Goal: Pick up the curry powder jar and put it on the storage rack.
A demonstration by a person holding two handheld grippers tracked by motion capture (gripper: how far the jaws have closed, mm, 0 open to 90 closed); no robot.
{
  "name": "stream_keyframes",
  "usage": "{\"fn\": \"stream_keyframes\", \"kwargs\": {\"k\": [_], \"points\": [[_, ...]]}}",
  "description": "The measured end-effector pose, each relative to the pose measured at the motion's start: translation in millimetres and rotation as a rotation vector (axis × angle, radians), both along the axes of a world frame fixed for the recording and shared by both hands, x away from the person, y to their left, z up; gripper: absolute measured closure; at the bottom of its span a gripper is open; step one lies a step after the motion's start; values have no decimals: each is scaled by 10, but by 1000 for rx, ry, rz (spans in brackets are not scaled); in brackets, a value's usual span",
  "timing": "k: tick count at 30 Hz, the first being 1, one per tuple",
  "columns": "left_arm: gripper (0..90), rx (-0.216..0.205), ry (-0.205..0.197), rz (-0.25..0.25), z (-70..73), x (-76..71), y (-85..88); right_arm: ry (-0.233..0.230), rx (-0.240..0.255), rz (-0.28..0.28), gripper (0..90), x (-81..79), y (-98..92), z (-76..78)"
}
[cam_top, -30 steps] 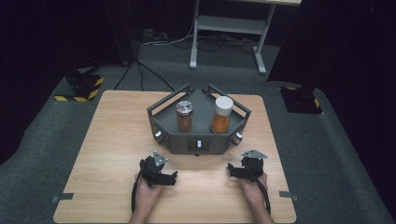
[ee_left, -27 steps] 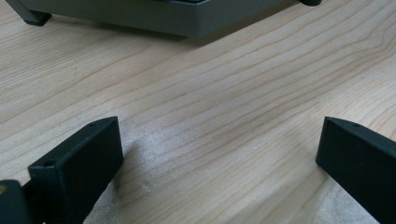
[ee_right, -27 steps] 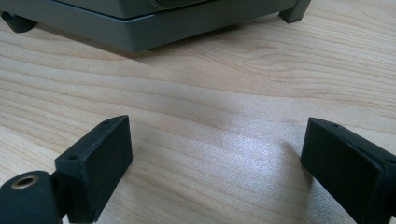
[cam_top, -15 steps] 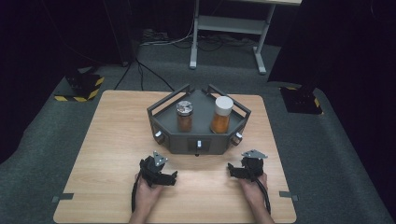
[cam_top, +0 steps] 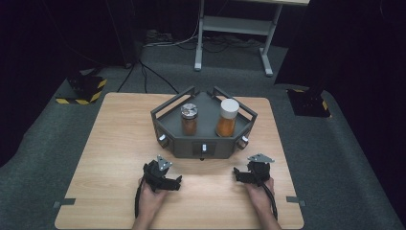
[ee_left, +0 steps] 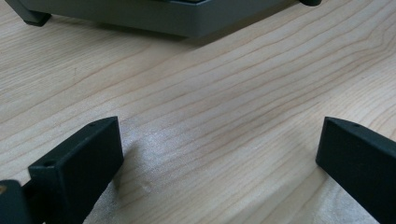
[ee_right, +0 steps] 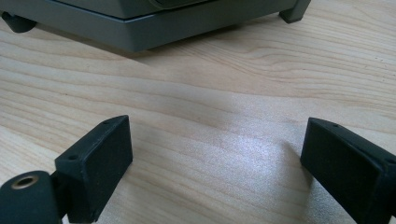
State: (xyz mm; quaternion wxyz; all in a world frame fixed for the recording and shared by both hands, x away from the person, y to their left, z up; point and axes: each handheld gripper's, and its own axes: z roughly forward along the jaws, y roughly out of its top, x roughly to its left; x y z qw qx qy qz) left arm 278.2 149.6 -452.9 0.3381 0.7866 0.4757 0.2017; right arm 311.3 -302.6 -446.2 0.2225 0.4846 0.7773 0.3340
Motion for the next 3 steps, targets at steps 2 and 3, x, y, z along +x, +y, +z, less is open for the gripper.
{"fn": "stream_keyframes", "kwargs": {"k": [2,3], "points": [[6,0,0,0,0,0,0,0,0,0,88,0,0,0],[6,0,0,0,0,0,0,0,0,0,88,0,0,0]]}}
